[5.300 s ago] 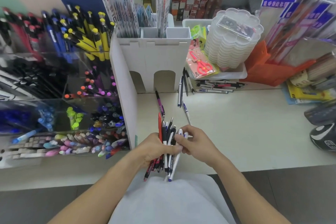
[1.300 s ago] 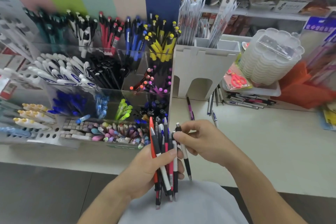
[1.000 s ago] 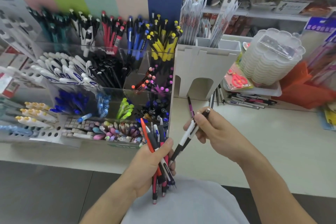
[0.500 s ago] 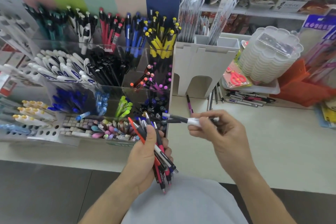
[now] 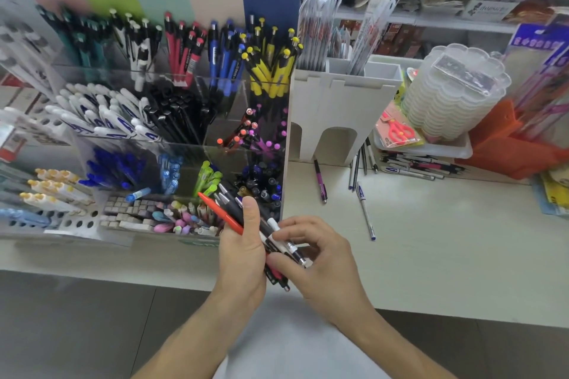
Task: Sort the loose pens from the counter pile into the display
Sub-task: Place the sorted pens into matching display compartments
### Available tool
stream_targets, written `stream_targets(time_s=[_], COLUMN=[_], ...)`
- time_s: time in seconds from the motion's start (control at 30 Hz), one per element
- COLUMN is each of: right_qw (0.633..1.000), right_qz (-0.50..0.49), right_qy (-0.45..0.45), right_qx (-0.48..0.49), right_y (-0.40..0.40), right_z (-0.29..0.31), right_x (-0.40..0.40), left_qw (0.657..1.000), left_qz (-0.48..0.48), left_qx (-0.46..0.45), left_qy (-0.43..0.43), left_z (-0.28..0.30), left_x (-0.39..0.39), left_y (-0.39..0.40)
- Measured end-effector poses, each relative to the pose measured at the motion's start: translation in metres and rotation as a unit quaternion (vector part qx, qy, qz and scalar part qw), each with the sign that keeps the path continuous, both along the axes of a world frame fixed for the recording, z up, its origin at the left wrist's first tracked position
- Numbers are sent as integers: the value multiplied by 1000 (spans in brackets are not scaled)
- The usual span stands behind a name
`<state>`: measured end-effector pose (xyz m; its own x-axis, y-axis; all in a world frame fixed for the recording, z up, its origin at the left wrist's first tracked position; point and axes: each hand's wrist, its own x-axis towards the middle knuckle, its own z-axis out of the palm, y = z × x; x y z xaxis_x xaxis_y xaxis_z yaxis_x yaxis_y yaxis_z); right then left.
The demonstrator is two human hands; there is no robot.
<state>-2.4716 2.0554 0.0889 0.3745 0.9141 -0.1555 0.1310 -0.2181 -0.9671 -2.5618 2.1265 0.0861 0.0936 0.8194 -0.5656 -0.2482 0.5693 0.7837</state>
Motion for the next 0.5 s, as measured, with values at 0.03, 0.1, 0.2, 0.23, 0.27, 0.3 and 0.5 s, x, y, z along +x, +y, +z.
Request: stream_targets(time_s=[0.03,0.1,0.2,0.23,0.27,0.3,0.5], right_qw=[1000,998,987,981,974,968,963], right_qz=[0,2,1,-6,-16,-27,-87], right_qy=[8,37,136,177,209,232,248], right_qx=[-16,-51,-79,-84,-89,-94,-63], right_y=[0,1,2,2,2,2,-1], right_z=[1,2,3,4,5,6,7], right_x=[3,11,23,26,29,31,52], left_qw=[1000,1000,997,995,993,992,993], left_qz=[-5,-25,-73,-85,-94,-102,-110], left_qx=[6,17,38,51,64,72,34], left_qy=[0,5,14,13,13,14,-36], left_z=[0,-2,-3,-3,-3,-3,-10], left_x=[-1,-3,-6,-7,-8,-9,-17], left_y=[-1,-3,-5,-6,-6,-6,-2])
